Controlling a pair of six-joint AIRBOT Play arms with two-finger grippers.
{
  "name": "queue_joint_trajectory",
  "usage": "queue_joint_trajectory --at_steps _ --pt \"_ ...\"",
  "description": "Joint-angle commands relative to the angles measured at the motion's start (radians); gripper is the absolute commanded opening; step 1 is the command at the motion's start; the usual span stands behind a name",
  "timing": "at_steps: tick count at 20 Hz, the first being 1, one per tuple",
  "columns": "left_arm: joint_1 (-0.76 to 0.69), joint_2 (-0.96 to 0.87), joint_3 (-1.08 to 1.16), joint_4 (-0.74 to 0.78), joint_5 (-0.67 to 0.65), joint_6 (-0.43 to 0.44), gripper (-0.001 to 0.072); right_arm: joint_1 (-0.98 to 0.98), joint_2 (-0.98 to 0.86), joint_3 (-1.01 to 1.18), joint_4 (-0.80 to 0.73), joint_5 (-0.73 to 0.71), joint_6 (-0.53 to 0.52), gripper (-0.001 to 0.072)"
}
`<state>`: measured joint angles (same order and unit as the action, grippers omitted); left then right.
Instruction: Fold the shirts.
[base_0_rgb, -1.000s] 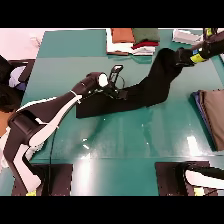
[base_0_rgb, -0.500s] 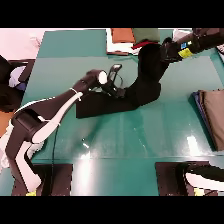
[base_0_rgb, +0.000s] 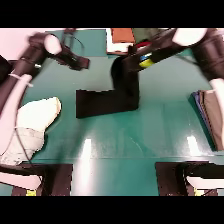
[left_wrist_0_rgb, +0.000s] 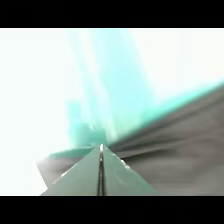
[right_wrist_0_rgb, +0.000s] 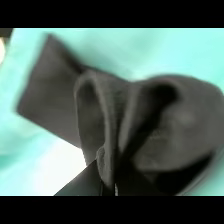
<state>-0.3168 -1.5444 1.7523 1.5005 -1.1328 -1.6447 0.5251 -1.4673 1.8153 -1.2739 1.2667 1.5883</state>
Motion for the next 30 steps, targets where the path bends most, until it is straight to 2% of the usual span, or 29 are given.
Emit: queue_joint_trajectory --at_steps 1,4,5,6,7,11,16,19,21,25,30 --pt "0.090 0.126 0.001 0.043 -0.044 0.030 0.0022 0.163 -0.143 0.001 0.105 -0.217 0.000 0.0018" --pt "0.107 0.187 0.001 0.057 -0.057 0.031 0.0022 0.291 -0.290 0.013 0.106 -0.412 -0.044 0.0033" --pt "0.107 0.199 0.001 0.057 -0.059 0.031 0.0022 0.319 -0.338 0.050 0.105 -0.409 -0.064 0.0198" --pt "0.107 0.206 0.001 0.058 -0.059 0.031 0.0022 0.334 -0.377 0.095 0.105 -0.395 -0.080 0.0397" --pt "0.107 0.209 0.001 0.057 -0.061 0.031 0.0022 0.338 -0.404 0.142 0.103 -0.367 -0.080 0.0416" --pt "0.107 0.209 0.001 0.057 -0.101 0.056 0.0022 0.241 -0.372 0.204 0.096 -0.203 -0.078 0.0416" --pt "0.097 0.207 -0.004 0.034 -0.126 0.056 0.0021 -0.018 -0.216 -0.021 0.094 -0.058 -0.041 0.0411" --pt "0.050 0.203 -0.005 0.034 -0.111 0.065 0.0021 -0.169 -0.156 -0.184 0.094 -0.043 -0.024 0.0417" --pt "0.015 0.200 -0.005 0.034 -0.094 0.075 0.0021 -0.238 -0.157 -0.253 0.096 -0.014 -0.018 0.0595" --pt "-0.032 0.195 -0.004 0.034 -0.069 0.076 0.0021 -0.271 -0.190 -0.318 0.097 -0.010 0.030 0.0595" --pt "-0.035 0.187 -0.004 0.034 -0.090 0.076 0.0022 -0.213 -0.268 -0.318 0.103 -0.063 0.098 0.0593"
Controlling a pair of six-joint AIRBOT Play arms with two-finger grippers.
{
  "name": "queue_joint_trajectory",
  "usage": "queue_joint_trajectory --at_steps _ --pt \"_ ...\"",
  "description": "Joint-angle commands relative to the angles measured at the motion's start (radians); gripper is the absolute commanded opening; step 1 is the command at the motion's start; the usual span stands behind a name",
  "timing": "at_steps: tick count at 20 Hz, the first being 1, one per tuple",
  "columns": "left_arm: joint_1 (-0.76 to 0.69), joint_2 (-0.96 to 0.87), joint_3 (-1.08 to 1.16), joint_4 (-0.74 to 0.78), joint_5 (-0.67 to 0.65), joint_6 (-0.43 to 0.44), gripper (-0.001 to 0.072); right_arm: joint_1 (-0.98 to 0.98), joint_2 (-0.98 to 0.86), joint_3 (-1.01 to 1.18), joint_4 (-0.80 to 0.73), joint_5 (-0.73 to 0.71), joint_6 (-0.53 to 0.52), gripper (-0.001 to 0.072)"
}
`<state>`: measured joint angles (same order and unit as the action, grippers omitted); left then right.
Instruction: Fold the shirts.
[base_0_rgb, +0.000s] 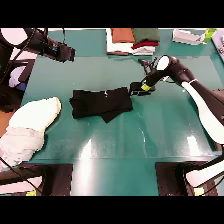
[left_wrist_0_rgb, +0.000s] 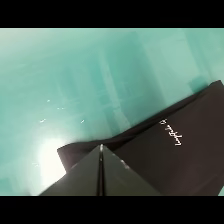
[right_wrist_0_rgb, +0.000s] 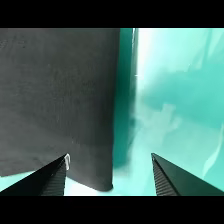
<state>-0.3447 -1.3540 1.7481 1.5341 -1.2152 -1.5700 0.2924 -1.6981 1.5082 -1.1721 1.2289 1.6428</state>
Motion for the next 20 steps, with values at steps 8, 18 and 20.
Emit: queue_joint_trajectory --at_steps 8,18,20 --pt "-0.008 -0.003 0.000 0.000 -0.027 0.001 0.0022 0.092 -0.173 0.072 0.053 -0.111 0.069 0.0499" --pt "-0.060 -0.003 0.000 0.008 -0.034 0.016 0.0020 0.012 -0.065 0.290 -0.168 -0.029 0.049 0.0019" --pt "-0.100 -0.003 0.000 0.008 -0.033 0.034 0.0021 -0.093 0.018 0.290 -0.225 0.023 0.048 0.0019"
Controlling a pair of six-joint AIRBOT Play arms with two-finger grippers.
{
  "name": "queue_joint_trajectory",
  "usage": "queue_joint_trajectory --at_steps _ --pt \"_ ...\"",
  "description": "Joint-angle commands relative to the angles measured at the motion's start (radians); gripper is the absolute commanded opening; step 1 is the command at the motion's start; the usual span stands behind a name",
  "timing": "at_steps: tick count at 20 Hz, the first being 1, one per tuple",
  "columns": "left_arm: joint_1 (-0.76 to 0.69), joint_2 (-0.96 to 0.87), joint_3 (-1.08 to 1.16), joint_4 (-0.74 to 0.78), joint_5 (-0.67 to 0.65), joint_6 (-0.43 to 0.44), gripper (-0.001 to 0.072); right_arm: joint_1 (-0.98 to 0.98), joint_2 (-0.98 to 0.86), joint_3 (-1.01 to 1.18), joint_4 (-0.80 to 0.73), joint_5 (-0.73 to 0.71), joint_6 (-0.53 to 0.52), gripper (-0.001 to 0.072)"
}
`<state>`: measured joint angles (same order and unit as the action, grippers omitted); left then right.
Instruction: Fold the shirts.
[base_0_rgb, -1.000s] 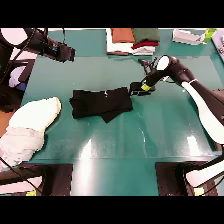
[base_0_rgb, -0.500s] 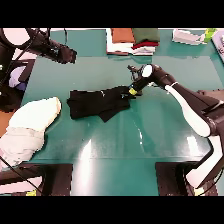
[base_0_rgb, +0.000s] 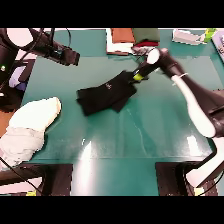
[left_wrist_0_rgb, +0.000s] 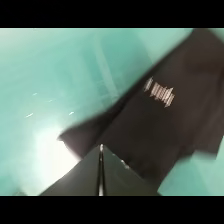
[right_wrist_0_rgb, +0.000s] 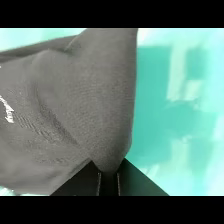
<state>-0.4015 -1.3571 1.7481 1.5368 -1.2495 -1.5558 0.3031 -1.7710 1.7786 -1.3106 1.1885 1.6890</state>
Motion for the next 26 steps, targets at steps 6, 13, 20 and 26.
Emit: queue_joint_trajectory --at_steps 6,13,20,26 --pt "-0.078 0.000 0.000 0.001 0.028 0.019 0.0021 -0.512 0.298 0.019 -0.209 0.169 0.001 0.0019" --pt "-0.078 0.000 0.000 -0.003 0.031 0.006 0.0021 -0.894 0.340 0.010 -0.200 0.209 -0.021 0.0019" --pt "-0.077 0.000 0.000 -0.003 0.031 -0.015 0.0021 -0.953 0.339 0.077 -0.121 0.197 -0.022 0.0019" --pt "-0.077 0.000 0.000 -0.003 0.030 -0.014 0.0022 -0.953 0.347 0.306 -0.075 0.260 -0.022 0.0017"
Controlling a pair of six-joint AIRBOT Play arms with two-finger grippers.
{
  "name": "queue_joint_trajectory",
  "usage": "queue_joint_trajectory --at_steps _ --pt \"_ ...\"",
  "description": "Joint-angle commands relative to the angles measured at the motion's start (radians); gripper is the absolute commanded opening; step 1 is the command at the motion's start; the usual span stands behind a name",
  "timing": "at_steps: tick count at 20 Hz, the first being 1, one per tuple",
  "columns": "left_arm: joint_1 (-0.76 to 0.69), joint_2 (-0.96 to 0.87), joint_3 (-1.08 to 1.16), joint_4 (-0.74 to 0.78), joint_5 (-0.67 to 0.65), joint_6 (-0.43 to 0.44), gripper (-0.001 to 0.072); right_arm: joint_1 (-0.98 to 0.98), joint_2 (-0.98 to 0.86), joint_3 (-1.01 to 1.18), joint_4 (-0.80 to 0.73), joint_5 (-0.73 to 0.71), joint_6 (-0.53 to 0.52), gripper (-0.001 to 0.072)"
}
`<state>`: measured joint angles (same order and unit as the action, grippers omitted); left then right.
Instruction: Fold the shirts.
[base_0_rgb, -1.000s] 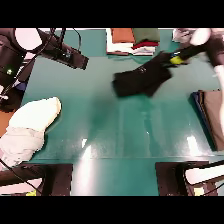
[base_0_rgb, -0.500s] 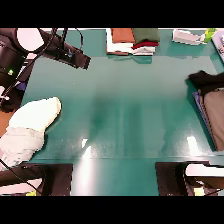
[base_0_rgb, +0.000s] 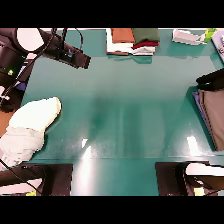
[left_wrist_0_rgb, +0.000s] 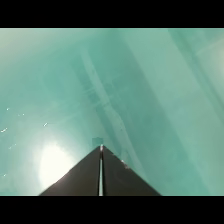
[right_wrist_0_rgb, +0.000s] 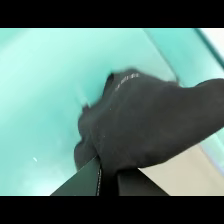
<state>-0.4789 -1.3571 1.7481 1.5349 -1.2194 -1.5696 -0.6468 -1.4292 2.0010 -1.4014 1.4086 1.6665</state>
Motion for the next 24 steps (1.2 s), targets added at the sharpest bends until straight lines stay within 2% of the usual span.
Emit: queue_joint_trajectory --at_steps 1,8,14,18,23,24 --pt "0.000 0.000 0.000 0.000 0.000 -0.001 0.0021 -0.009 0.024 0.066 0.000 0.060 0.000 0.0017" --pt "0.000 0.000 0.000 0.000 -0.003 0.008 0.0021 -0.168 0.253 -0.250 -0.018 0.075 -0.019 0.0017" --pt "0.000 0.000 0.000 0.000 -0.004 0.008 0.0022 -0.264 0.422 -0.657 -0.240 0.042 -0.056 0.0018" --pt "0.000 0.000 0.000 -0.001 -0.005 0.007 0.0022 -0.265 0.470 -0.869 -0.357 0.000 -0.071 0.0019" --pt "0.000 0.000 0.000 -0.001 -0.018 0.006 0.0022 -0.265 0.470 -1.024 -0.386 -0.072 -0.076 0.0024" --pt "0.000 0.000 0.000 -0.001 -0.021 0.006 0.0021 -0.265 0.470 -1.038 -0.409 -0.085 -0.079 0.0047"
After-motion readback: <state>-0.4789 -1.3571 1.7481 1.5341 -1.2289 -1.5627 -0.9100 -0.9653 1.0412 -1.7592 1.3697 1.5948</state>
